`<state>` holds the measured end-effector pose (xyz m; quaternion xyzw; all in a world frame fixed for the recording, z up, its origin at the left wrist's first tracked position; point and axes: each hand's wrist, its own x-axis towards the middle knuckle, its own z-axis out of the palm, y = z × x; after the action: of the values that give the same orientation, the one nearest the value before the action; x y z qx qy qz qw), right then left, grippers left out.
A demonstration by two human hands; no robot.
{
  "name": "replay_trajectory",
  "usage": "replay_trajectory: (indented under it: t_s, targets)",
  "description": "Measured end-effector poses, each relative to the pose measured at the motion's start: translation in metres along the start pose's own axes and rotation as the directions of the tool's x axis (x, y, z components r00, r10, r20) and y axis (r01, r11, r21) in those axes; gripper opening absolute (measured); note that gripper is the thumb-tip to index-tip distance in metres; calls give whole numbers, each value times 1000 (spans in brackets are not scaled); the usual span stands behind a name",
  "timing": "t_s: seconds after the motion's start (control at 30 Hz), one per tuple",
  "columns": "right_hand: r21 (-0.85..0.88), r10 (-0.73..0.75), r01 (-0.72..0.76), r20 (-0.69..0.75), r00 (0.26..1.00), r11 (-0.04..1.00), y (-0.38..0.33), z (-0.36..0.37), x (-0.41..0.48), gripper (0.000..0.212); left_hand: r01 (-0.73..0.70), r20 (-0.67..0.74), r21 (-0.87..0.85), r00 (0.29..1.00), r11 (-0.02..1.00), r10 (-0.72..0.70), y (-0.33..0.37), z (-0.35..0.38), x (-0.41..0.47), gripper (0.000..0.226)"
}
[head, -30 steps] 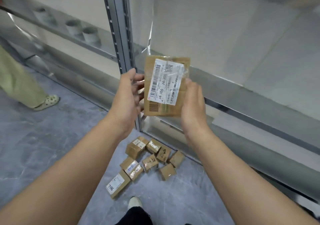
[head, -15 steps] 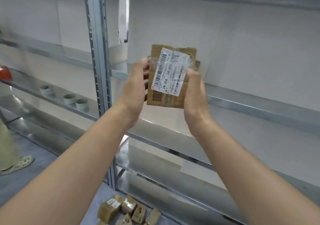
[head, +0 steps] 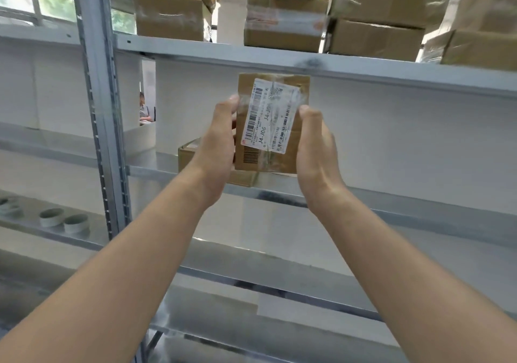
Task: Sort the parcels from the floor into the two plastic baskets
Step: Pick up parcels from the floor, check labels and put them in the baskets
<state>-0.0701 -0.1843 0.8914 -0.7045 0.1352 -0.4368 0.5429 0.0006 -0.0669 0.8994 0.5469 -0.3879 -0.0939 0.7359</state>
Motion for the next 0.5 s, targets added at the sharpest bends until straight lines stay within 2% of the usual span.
replay_trajectory:
  t_s: [0.13, 0.27, 0.5]
  targets:
    - [-45, -14, 11, -69, 998, 999, -10, -9, 3, 79, -8, 75, -49, 997, 999, 11, 5, 8, 11, 54]
    - [-95, -25, 8, -173, 985, 995, -15, -13, -3, 68, 17, 151, -96, 988, 995, -2, 2, 10, 20, 52]
    - [-205, -33, -57, -408, 912, 977, -25, -19, -34, 62, 62, 371, -171, 929, 983, 6, -3, 19, 23, 53]
